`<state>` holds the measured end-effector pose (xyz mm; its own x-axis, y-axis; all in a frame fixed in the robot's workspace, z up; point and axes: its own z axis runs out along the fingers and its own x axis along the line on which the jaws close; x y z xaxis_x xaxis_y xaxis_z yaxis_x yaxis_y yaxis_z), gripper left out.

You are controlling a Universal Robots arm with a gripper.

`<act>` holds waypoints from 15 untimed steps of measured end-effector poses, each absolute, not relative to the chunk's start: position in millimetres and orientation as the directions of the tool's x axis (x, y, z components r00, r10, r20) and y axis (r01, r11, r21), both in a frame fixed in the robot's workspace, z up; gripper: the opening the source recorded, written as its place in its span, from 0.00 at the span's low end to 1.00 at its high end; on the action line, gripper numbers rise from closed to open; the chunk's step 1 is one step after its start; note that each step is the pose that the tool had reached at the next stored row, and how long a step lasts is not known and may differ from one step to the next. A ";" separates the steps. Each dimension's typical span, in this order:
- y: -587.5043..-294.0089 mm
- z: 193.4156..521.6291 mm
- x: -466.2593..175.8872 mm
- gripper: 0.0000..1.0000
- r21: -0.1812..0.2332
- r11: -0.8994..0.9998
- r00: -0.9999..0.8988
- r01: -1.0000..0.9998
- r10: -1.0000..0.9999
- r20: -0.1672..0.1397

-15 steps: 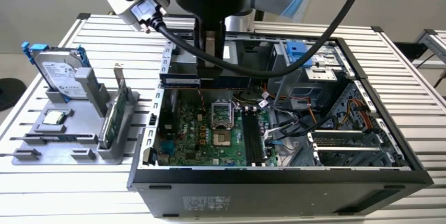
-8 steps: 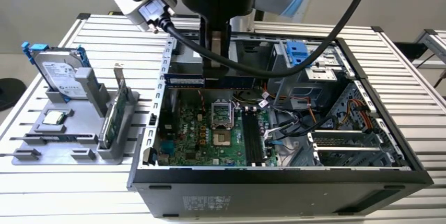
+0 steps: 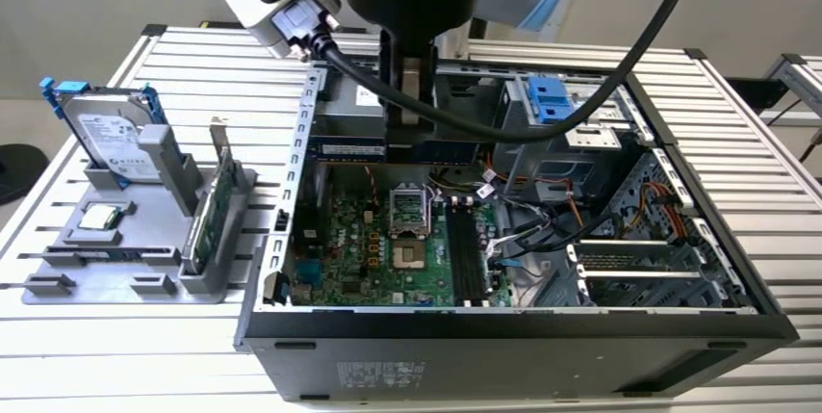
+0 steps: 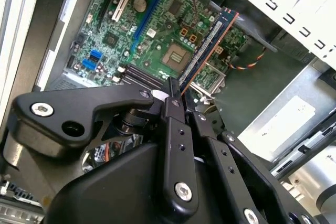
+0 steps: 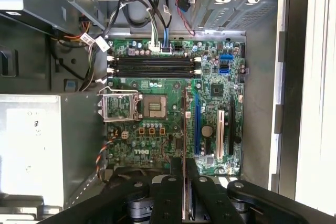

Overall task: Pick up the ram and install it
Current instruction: 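Pick up the ram and move it above insertion slot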

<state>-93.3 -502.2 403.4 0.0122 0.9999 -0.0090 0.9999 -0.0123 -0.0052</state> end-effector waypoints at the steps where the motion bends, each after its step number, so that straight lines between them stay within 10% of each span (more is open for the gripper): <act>1: -502.2 403.4 -92.4 0.00 -0.005 -0.012 0.012 1.000 1.000 -0.009; 15: -502.2 403.4 -80.3 0.00 -0.006 -0.012 0.012 1.000 1.000 -0.009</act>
